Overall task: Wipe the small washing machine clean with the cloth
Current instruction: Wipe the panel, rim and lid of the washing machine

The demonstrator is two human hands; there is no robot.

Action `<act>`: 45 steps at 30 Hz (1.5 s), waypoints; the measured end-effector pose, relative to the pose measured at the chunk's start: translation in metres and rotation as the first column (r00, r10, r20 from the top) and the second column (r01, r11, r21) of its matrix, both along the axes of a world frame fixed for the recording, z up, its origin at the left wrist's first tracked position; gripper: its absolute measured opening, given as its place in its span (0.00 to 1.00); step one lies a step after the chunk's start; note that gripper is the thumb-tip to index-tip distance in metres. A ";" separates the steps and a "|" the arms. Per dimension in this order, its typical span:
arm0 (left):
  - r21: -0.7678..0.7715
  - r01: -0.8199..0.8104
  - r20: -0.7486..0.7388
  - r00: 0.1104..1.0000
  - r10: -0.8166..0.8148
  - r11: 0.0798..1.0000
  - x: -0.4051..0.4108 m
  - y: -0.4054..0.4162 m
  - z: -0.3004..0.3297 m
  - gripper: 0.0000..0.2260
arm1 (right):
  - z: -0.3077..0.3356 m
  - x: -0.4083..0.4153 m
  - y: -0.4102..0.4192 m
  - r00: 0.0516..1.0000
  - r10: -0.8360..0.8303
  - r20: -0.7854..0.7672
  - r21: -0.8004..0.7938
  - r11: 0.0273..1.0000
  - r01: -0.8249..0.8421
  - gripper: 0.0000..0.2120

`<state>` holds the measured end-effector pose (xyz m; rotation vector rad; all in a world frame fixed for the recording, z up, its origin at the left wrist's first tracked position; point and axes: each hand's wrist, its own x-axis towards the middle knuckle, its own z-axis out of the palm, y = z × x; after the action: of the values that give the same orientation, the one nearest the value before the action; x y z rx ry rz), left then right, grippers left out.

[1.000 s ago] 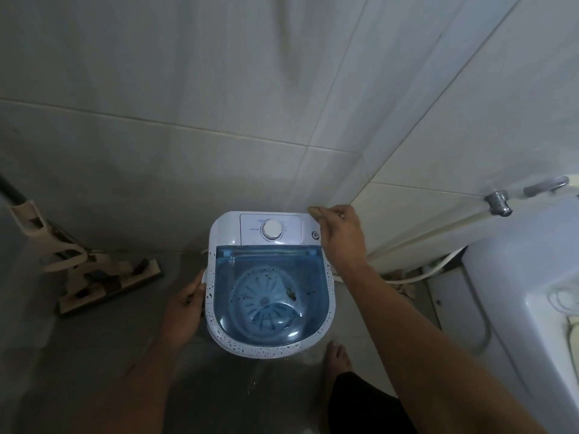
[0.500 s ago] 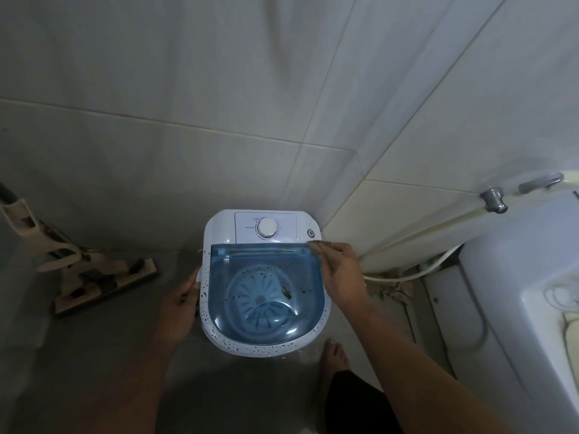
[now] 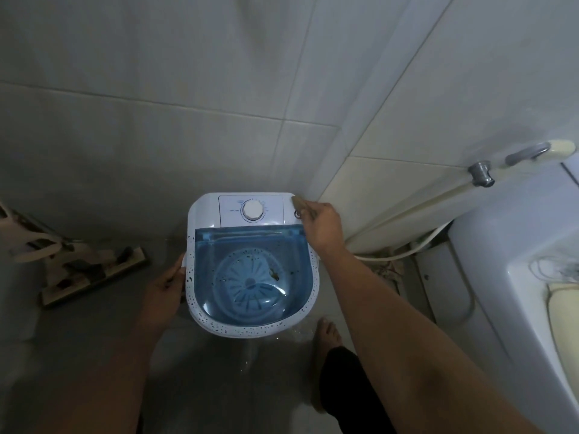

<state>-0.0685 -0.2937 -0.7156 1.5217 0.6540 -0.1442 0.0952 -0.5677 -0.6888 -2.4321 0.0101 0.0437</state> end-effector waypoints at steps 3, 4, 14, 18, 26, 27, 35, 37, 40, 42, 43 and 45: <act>-0.005 0.003 0.010 1.000 -0.002 1.000 -0.001 -0.001 0.000 0.17 | 0.002 -0.019 -0.020 0.999 -0.013 -0.046 0.043 0.999 0.015 0.13; -0.001 0.001 0.013 1.000 -0.001 1.000 -0.001 -0.001 -0.001 0.17 | 0.002 -0.028 -0.025 0.998 -0.013 -0.057 0.065 0.998 0.017 0.13; 0.021 0.002 -0.009 1.000 -0.002 1.000 0.000 -0.004 0.002 0.17 | -0.021 -0.120 -0.043 0.999 0.027 -0.025 0.058 0.998 -0.026 0.17; 0.079 0.011 -0.041 0.999 -0.007 0.997 -0.001 -0.002 0.003 0.17 | 0.001 -0.083 -0.045 0.985 -0.088 -0.148 0.208 0.971 0.118 0.12; 0.104 0.028 -0.068 0.997 -0.021 0.994 -0.002 0.001 0.000 0.17 | -0.030 -0.077 -0.024 0.995 -0.082 -0.063 0.222 0.970 0.094 0.18; 0.096 0.020 -0.066 0.998 -0.013 0.995 -0.001 0.001 0.000 0.17 | -0.036 -0.081 -0.023 0.994 -0.098 -0.049 0.208 0.972 0.106 0.19; 0.039 -0.029 -0.030 0.999 0.030 0.999 -0.001 -0.011 0.014 0.18 | -0.052 -0.108 -0.039 0.989 -0.130 -0.065 0.243 0.960 0.142 0.19; 0.081 -0.014 -0.029 0.999 0.017 0.997 -0.002 -0.010 0.014 0.18 | -0.053 -0.122 -0.043 0.986 -0.138 -0.088 0.297 0.942 0.159 0.18; 0.110 0.011 -0.039 0.999 -0.007 0.994 -0.003 -0.007 0.012 0.18 | -0.053 -0.150 -0.040 0.987 -0.129 -0.092 0.355 0.922 0.153 0.19; 0.118 0.021 -0.054 0.998 -0.014 0.993 -0.002 -0.006 0.009 0.17 | -0.056 -0.165 -0.035 0.984 -0.148 -0.094 0.345 0.923 0.172 0.21; 0.117 0.022 -0.056 0.998 -0.015 0.993 -0.003 -0.005 0.007 0.17 | -0.053 -0.169 -0.032 0.982 -0.164 -0.098 0.339 0.922 0.188 0.21; 0.111 0.018 -0.056 0.998 -0.011 0.994 -0.002 -0.004 0.004 0.17 | -0.053 -0.168 -0.032 0.974 -0.193 -0.120 0.349 0.910 0.224 0.19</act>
<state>-0.0709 -0.2972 -0.7115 1.6346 0.7051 -0.1641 -0.0724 -0.5992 -0.7417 -2.0460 0.2774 0.0458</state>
